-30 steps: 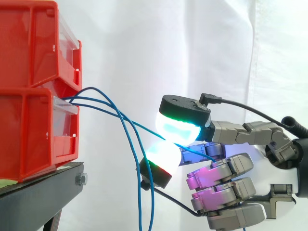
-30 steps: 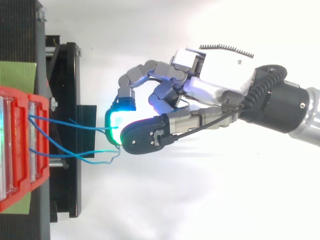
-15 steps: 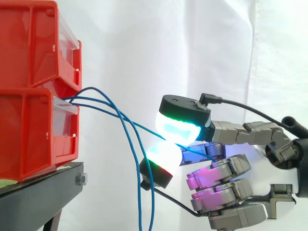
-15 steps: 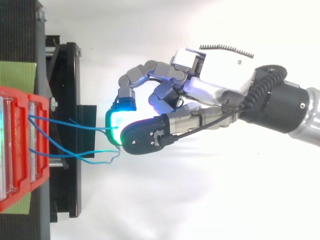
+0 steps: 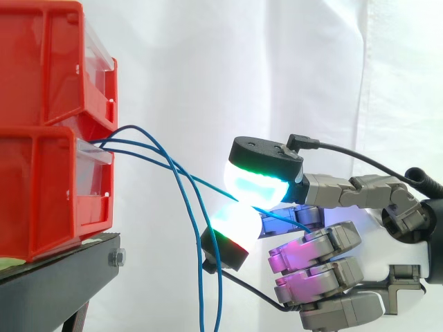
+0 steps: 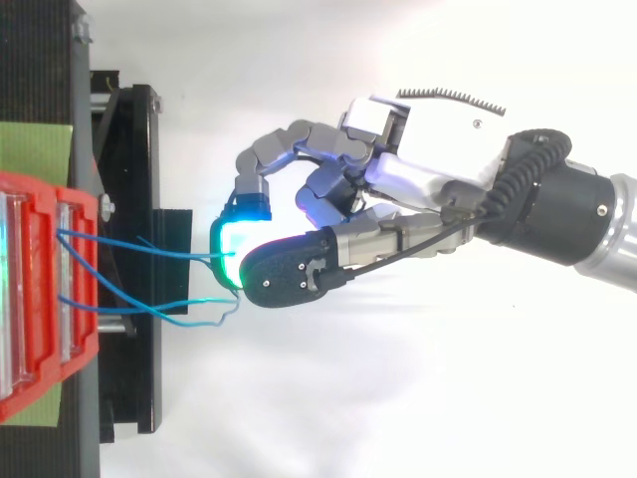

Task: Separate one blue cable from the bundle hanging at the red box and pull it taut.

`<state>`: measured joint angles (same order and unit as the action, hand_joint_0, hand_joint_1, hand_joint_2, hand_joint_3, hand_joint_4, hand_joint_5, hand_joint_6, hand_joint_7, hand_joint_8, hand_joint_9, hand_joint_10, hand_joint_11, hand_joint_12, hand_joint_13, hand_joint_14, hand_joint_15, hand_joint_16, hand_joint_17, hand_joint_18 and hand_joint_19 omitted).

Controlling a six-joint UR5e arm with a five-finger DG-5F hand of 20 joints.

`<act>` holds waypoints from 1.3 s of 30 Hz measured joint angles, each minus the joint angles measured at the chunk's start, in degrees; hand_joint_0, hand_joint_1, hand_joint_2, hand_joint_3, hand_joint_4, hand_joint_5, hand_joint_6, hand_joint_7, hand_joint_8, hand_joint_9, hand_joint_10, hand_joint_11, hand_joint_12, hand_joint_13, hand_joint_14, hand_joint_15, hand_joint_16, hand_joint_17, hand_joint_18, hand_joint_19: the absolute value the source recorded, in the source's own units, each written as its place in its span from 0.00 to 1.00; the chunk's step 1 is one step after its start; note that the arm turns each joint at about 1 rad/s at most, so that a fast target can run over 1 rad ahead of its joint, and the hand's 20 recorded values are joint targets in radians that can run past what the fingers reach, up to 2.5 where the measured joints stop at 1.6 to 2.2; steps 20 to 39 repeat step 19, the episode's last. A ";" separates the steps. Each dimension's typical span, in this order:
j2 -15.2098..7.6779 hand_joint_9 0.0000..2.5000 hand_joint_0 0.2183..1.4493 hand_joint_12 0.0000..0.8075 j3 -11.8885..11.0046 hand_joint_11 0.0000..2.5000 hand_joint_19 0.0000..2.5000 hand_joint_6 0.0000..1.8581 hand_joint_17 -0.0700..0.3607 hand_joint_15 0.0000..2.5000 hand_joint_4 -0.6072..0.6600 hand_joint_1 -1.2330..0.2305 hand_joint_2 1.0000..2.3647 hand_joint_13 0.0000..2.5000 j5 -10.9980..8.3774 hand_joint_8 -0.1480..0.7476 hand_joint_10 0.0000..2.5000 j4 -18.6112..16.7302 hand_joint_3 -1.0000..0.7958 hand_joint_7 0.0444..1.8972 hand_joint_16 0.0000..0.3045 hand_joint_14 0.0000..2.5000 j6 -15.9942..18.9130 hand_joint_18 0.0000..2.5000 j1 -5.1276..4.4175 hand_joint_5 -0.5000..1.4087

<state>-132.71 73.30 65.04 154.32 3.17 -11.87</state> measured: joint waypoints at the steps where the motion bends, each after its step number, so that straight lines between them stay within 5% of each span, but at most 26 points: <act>1: 0.00 0.43 0.37 0.49 0.00 0.50 0.89 0.50 0.36 0.58 0.55 0.34 0.02 0.38 0.00 0.57 0.86 0.00 0.51 0.62 0.12 1.00 0.00 0.61 0.00 0.19; 39: 0.00 0.43 0.37 0.49 0.00 0.50 0.88 0.50 0.36 0.57 0.55 0.34 0.02 0.38 -0.01 0.57 0.87 -0.01 0.50 0.60 0.13 1.00 0.00 0.62 0.00 0.19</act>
